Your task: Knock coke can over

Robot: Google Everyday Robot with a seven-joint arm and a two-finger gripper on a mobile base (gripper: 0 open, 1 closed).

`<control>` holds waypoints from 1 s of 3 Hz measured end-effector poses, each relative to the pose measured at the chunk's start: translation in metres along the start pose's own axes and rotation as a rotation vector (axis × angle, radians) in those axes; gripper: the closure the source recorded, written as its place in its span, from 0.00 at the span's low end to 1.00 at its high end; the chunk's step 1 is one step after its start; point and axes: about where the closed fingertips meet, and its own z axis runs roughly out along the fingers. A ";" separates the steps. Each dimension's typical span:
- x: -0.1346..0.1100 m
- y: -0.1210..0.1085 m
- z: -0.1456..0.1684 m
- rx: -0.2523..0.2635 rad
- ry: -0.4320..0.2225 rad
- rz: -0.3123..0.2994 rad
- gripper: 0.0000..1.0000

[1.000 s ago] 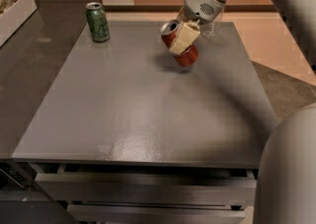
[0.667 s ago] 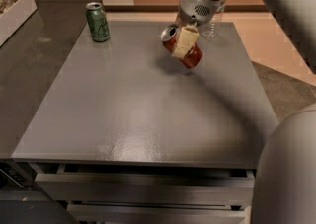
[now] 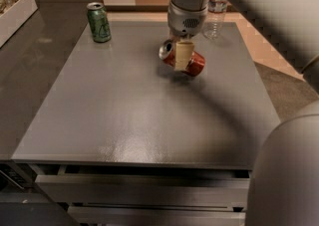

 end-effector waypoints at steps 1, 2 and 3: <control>-0.004 0.005 0.015 -0.018 0.038 -0.044 0.12; -0.005 0.001 0.017 -0.005 0.032 -0.043 0.00; -0.005 0.001 0.017 -0.005 0.032 -0.043 0.00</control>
Offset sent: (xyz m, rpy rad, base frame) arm -0.0031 0.0045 -0.0138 -0.0407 0.0074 0.0370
